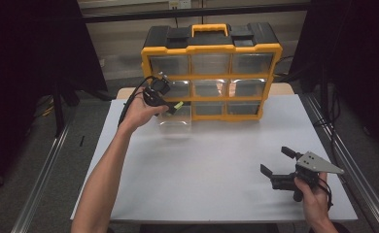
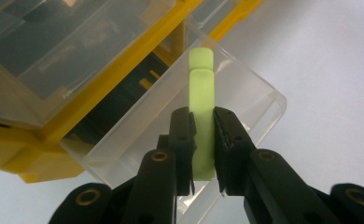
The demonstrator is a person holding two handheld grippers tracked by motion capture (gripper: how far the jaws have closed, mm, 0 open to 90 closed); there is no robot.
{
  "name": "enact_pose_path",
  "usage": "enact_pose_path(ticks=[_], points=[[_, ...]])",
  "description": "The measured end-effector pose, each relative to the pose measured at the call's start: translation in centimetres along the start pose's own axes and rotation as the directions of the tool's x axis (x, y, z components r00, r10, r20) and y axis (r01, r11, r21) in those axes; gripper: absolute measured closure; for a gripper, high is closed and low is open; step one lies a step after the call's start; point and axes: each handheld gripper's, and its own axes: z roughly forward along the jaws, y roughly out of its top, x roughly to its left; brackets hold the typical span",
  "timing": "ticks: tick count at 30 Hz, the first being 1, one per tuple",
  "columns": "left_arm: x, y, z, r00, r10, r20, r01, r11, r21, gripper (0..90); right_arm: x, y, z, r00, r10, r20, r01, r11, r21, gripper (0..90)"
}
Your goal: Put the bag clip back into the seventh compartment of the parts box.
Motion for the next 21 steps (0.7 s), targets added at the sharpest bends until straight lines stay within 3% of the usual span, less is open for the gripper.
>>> enact_pose_path(ticks=[3, 6, 9, 11, 13, 15, 16, 18, 21], points=[[0.2, -0.2, 0.3, 1.0, 0.001, 0.01, -0.001, 0.9999, 0.011, 78.5, 0.0, 0.0, 0.0, 1.0, 0.003, 0.0, -0.003, 1.0, 0.002, 0.0], [0.3, -0.3, 0.5, 0.9998, -0.012, 0.013, 0.012, 0.9999, -0.009, 78.5, 0.0, 0.0, 0.0, 1.0, 0.002, -0.001, -0.002, 1.0, 0.002, 0.0], [0.3, -0.4, 0.7, 0.9999, -0.013, 0.01, 0.013, 0.9998, 0.013, 78.5, 0.0, 0.0, 0.0, 1.0, 0.003, 0.001, -0.003, 1.0, 0.001, 0.0], [0.3, -0.4, 1.0, 0.9997, -0.006, 0.023, 0.007, 0.9999, -0.016, 78.5, 0.0, 0.0, 0.0, 1.0, 0.001, 0.0, -0.001, 1.0, 0.003, 0.0], [0.2, -0.5, 1.1, 0.9998, -0.012, 0.014, 0.012, 0.9998, 0.014, 78.5, 0.0, 0.0, 0.0, 1.0, 0.001, -0.002, -0.001, 1.0, 0.002, 0.0], [0.2, -0.6, 1.3, 0.9997, -0.019, 0.019, 0.018, 0.9997, 0.015, 78.5, 0.0, 0.0, 0.0, 1.0, 0.001, -0.001, -0.001, 1.0, 0.003, 0.0], [0.1, -0.6, 1.3, 0.9993, -0.032, 0.018, 0.032, 0.9995, 0.004, 78.5, 0.0, 0.0, 0.0, 1.0, 0.001, -0.002, -0.001, 1.0, 0.002, 0.0], [0.3, -0.6, 1.4, 0.9997, -0.011, 0.022, 0.011, 0.9999, -0.002, 78.5, 0.0, 0.0, 0.0, 1.0, 0.001, -0.002, -0.001, 1.0, 0.003, 0.0], [0.4, -0.8, 1.2, 0.9992, -0.025, 0.03, 0.026, 0.9995, -0.018, 78.4, 0.0, 0.0, 0.0, 1.0, 0.002, -0.003, -0.002, 1.0, 0.002, 0.0]])
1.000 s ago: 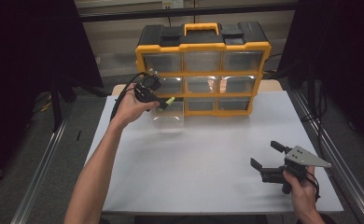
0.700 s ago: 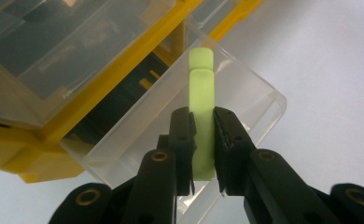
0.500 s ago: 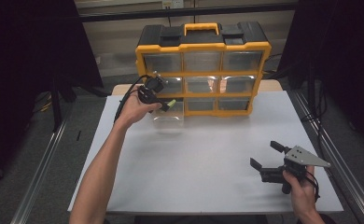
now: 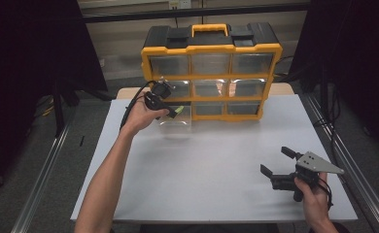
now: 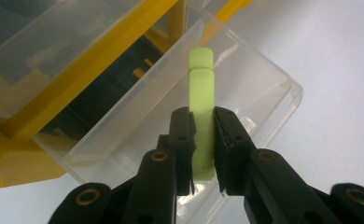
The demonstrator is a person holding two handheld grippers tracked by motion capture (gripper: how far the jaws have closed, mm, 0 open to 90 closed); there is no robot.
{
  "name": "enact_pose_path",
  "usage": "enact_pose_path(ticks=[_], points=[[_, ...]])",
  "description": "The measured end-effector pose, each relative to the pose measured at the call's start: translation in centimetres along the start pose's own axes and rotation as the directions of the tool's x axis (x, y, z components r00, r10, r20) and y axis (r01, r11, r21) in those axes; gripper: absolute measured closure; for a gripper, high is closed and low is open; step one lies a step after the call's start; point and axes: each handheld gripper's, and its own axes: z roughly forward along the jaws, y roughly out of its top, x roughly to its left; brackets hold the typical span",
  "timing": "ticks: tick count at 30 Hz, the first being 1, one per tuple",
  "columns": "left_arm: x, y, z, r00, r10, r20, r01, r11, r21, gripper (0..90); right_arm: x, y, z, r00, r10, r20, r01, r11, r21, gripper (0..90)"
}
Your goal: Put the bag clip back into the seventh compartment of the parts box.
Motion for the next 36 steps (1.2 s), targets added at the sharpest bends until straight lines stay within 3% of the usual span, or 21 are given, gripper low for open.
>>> enact_pose_path(ticks=[5, 7, 8, 10, 13, 20, 29, 31, 32, 33, 34, 36], points=[[-0.1, 0.0, 0.1, 0.9999, -0.001, -0.01, 0.001, 0.9998, 0.02, 78.3, 0.0, 0.0, 0.0, 1.0, -0.002, 0.001, 0.002, 1.0, -0.001, 0.0], [-0.1, 0.0, 0.2, 0.9995, -0.021, -0.022, 0.021, 0.9996, 0.017, 78.1, 0.0, 0.0, 0.0, 1.0, -0.004, 0.0, 0.004, 1.0, 0.0, 0.0], [0.0, 0.0, 0.4, 0.9999, -0.012, -0.012, 0.012, 0.9999, -0.003, 78.1, 0.0, 0.0, 0.0, 1.0, -0.006, -0.001, 0.006, 1.0, 0.001, 0.0], [0.0, 0.0, 0.4, 0.9996, -0.022, -0.019, 0.022, 0.9997, 0.012, 77.9, 0.0, 0.0, 0.0, 1.0, -0.003, 0.001, 0.003, 1.0, 0.0, 0.0], [0.1, 0.0, 0.5, 0.9995, -0.023, -0.019, 0.023, 0.9997, -0.01, 77.5, 0.0, 0.0, -0.1, 1.0, -0.003, 0.0, 0.003, 1.0, 0.002, 0.0], [-0.3, 0.2, 0.2, 0.9996, -0.02, -0.018, 0.019, 0.9993, -0.031, 70.3, 0.0, 0.0, -0.1, 1.0, -0.006, 0.001, 0.006, 1.0, -0.002, 0.0], [-0.8, 0.0, -0.1, 0.9978, -0.027, -0.061, 0.021, 0.9951, -0.096, 38.4, -0.1, 0.0, 0.0, 1.0, -0.002, -0.004, 0.002, 1.0, -0.001, 0.0], [-1.0, -0.1, 0.1, 0.9961, -0.058, -0.066, 0.049, 0.9899, -0.133, 30.6, -0.1, -0.1, 0.0, 1.0, -0.001, -0.003, 0.001, 1.0, -0.002, 0.0], [-1.0, -0.1, 0.0, 0.9961, -0.052, -0.071, 0.042, 0.99, -0.135, 26.5, -0.1, -0.1, -0.1, 1.0, 0.001, 0.0, -0.001, 1.0, -0.004, 0.0], [-1.3, -0.2, 0.3, 0.9926, -0.099, -0.071, 0.085, 0.9803, -0.179, 22.3, -0.2, -0.1, -0.1, 1.0, 0.008, 0.002, -0.008, 1.0, -0.006, 0.0], [-1.0, -0.2, 0.1, 0.9948, -0.056, -0.085, 0.043, 0.9877, -0.151, 19.0, -0.3, -0.1, -0.1, 1.0, 0.006, -0.003, -0.006, 1.0, -0.001, 0.0], [-1.1, -0.3, 0.0, 0.9919, -0.073, -0.104, 0.054, 0.9823, -0.18, 12.6, -0.3, -0.2, -0.1, 0.9999, 0.017, 0.002, -0.017, 0.9998, -0.004, 0.0]])
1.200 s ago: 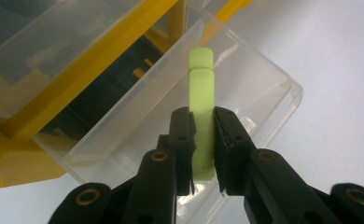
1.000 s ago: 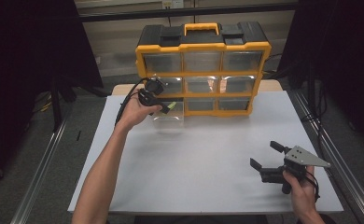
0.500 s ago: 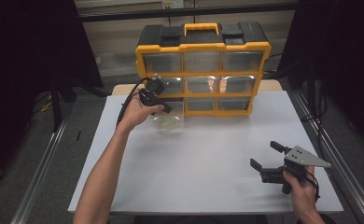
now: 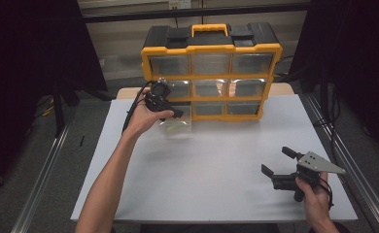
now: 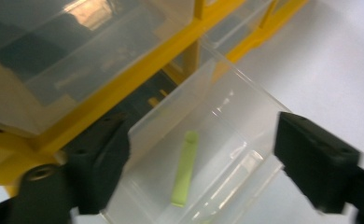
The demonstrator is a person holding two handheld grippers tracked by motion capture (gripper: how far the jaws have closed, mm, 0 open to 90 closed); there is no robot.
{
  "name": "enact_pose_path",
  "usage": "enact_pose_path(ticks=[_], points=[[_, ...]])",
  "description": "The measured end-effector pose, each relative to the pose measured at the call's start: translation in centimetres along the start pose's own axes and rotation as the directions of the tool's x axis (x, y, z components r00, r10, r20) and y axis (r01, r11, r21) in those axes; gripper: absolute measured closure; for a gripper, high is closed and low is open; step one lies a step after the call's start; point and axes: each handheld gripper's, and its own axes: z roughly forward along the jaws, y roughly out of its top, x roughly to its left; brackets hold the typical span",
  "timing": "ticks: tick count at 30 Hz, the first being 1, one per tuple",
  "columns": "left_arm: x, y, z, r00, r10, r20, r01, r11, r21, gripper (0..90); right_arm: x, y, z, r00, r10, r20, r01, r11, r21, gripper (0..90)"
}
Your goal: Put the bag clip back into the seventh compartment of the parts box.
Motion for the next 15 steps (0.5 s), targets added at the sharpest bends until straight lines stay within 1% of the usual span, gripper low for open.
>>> enact_pose_path(ticks=[1, 2, 3, 4, 5, 6, 7, 8, 9, 10, 12, 13, 15], points=[[0.0, 0.0, -0.1, 0.9999, -0.011, 0.0, 0.011, 0.9999, -0.01, 11.3, 0.0, 0.0, 0.0, 1.0, -0.001, -0.001, 0.001, 1.0, 0.002, 0.0], [0.0, -0.1, -0.1, 0.9999, -0.011, 0.007, 0.011, 0.9997, -0.021, 10.5, -0.1, 0.0, 0.1, 1.0, 0.001, -0.005, -0.001, 1.0, 0.002, 0.0], [0.0, -0.1, -0.1, 0.9998, -0.018, -0.006, 0.018, 0.9994, -0.03, 8.9, -0.1, 0.0, 0.1, 1.0, 0.002, -0.003, -0.002, 1.0, 0.002, 0.0], [0.0, -0.1, -0.2, 0.9998, -0.021, -0.003, 0.021, 0.9993, -0.03, 7.1, -0.1, 0.0, 0.1, 1.0, 0.001, -0.002, -0.001, 1.0, 0.002, 0.0], [0.0, -0.1, -0.2, 0.9995, -0.031, -0.007, 0.031, 0.9987, -0.04, 5.7, -0.1, 0.0, 0.2, 1.0, -0.001, -0.004, 0.001, 1.0, 0.002, 0.0], [-0.3, -0.1, -0.1, 0.9979, -0.064, -0.012, 0.063, 0.9954, -0.072, 5.1, -0.1, 0.0, 0.3, 1.0, 0.001, -0.005, -0.001, 1.0, 0.003, 0.0], [-0.3, -0.2, -0.2, 0.9984, -0.054, -0.016, 0.053, 0.9959, -0.073, 5.0, -0.1, 0.0, 0.3, 1.0, 0.003, -0.004, -0.003, 1.0, 0.0, 0.0], [-0.5, -0.3, -0.2, 0.9981, -0.059, -0.02, 0.057, 0.9942, -0.091, 5.0, -0.2, 0.0, 0.3, 0.9999, -0.009, -0.01, 0.009, 1.0, 0.003, 0.0], [-0.6, -0.3, -0.3, 0.999, -0.039, -0.023, 0.037, 0.9958, -0.084, 4.9, -0.1, 0.0, 0.4, 0.9999, -0.007, -0.014, 0.007, 1.0, 0.004, 0.0], [-0.7, -0.4, -0.2, 0.9987, -0.043, -0.027, 0.04, 0.9942, -0.1, 4.8, -0.1, 0.0, 0.4, 0.9998, -0.008, -0.016, 0.008, 1.0, 0.003, 0.0], [-0.7, -0.6, -0.5, 0.9993, -0.035, -0.012, 0.033, 0.9945, -0.099, 4.8, -0.1, 0.0, 0.4, 0.9998, -0.01, -0.016, 0.01, 1.0, 0.001, 0.0], [-0.8, -0.8, -0.5, 0.9991, -0.036, -0.023, 0.033, 0.9915, -0.126, 4.8, -0.1, 0.0, 0.4, 0.9998, -0.009, -0.016, 0.009, 1.0, 0.002, 0.0], [-1.0, -1.1, -0.6, 0.9985, -0.049, -0.023, 0.045, 0.9864, -0.158, 4.8, 0.0, 0.1, 0.4, 0.9999, -0.003, -0.013, 0.003, 1.0, 0.0, 0.0]])
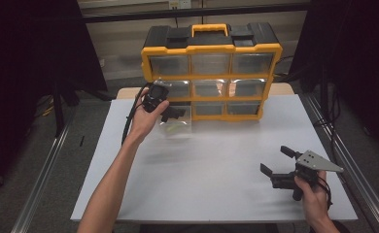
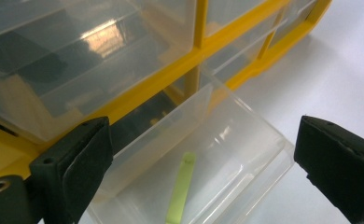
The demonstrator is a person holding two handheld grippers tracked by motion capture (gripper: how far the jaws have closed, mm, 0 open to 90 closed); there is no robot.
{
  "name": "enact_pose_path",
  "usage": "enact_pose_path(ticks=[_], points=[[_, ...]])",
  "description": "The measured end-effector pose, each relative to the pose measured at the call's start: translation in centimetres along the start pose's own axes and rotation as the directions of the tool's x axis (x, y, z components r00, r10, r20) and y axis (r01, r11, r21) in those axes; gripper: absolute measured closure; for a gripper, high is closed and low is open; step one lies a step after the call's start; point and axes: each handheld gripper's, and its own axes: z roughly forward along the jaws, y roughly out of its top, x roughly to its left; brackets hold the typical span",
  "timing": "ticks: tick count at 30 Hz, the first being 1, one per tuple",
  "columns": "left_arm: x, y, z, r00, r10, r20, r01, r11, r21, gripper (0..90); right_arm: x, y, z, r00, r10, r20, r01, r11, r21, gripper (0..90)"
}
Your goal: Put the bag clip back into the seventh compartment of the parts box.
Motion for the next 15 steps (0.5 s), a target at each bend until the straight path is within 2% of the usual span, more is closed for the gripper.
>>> enact_pose_path(ticks=[5, 7, 8, 10, 12, 15], points=[[-0.5, -1.0, -0.4, 0.9968, 0.019, -0.077, -0.025, 0.9967, -0.077, 3.8, 0.1, 0.0, -0.2, 0.9999, 0.008, 0.011, -0.008, 1.0, 0.0, 0.0], [-0.5, -1.3, -0.5, 0.9981, 0.0, -0.061, -0.007, 0.9932, -0.116, 3.6, 0.1, 0.0, -0.2, 0.9997, 0.014, 0.017, -0.014, 0.9999, -0.004, 0.0], [-0.5, -1.4, -0.7, 0.9974, 0.0, -0.072, -0.008, 0.9936, -0.113, 3.5, 0.1, 0.0, -0.2, 0.9998, 0.012, 0.017, -0.012, 0.9999, -0.002, 0.0], [-0.5, -1.7, -1.0, 0.9963, -0.011, -0.086, -0.002, 0.9896, -0.144, 3.5, 0.1, 0.0, -0.1, 0.9999, 0.004, 0.015, -0.004, 1.0, 0.002, 0.0], [-0.4, -1.8, -1.5, 0.9956, 0.005, -0.094, -0.018, 0.9898, -0.141, 3.1, 0.2, 0.0, -0.1, 0.9998, 0.002, 0.021, -0.002, 1.0, 0.003, 0.0], [-0.6, -2.3, -2.1, 0.9957, -0.012, -0.091, -0.006, 0.9811, -0.193, 3.4, 0.2, 0.0, -0.2, 0.9997, 0.003, 0.025, -0.003, 1.0, 0.001, 0.0]])
